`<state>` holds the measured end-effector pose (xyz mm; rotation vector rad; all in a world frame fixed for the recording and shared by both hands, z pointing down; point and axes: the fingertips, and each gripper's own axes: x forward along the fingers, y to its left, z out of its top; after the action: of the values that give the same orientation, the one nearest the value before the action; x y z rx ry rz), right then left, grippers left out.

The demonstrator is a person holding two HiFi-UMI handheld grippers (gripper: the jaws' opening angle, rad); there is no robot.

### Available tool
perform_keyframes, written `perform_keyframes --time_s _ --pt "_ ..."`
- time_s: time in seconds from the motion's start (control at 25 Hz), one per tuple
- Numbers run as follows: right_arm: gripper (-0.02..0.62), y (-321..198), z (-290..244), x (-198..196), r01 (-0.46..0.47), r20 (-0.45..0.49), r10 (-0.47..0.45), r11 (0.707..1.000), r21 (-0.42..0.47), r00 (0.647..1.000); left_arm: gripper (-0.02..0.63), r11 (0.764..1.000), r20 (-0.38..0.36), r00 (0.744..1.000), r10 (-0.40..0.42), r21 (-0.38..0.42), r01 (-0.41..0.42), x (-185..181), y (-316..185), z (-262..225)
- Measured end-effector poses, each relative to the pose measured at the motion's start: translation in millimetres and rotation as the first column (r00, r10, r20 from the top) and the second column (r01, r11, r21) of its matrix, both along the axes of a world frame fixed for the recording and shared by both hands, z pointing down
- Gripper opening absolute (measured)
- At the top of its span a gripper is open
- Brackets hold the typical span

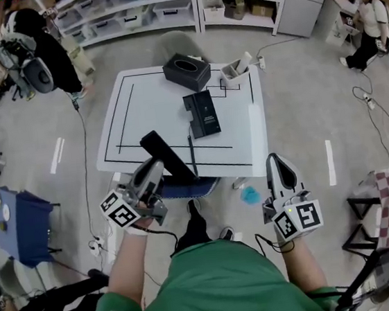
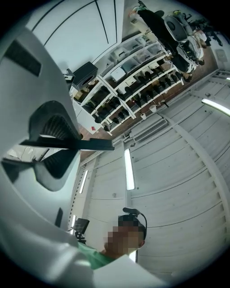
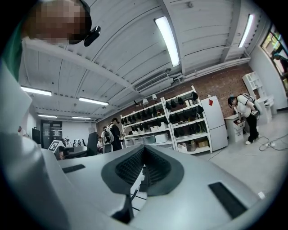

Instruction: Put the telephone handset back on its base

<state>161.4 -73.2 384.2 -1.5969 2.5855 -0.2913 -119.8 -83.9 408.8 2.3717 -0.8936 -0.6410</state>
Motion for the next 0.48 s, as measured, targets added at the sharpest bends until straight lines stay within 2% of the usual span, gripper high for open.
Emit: perform_keyframes --time_s 0.24,0.48 --pt "0.021 -41 5 -17 -0.041 -0.022 0.040 0.999 -0.033 0.999 0.080 0.994 -0.025 0.995 0.097 -0.045 -0.098 -3 -59 20" --pt "0.021 -81 6 -44 -0.081 -0.045 0.079 0.995 -0.049 0.996 0.080 0.978 -0.048 0.982 0.185 -0.085 -0.189 -7 -119 41"
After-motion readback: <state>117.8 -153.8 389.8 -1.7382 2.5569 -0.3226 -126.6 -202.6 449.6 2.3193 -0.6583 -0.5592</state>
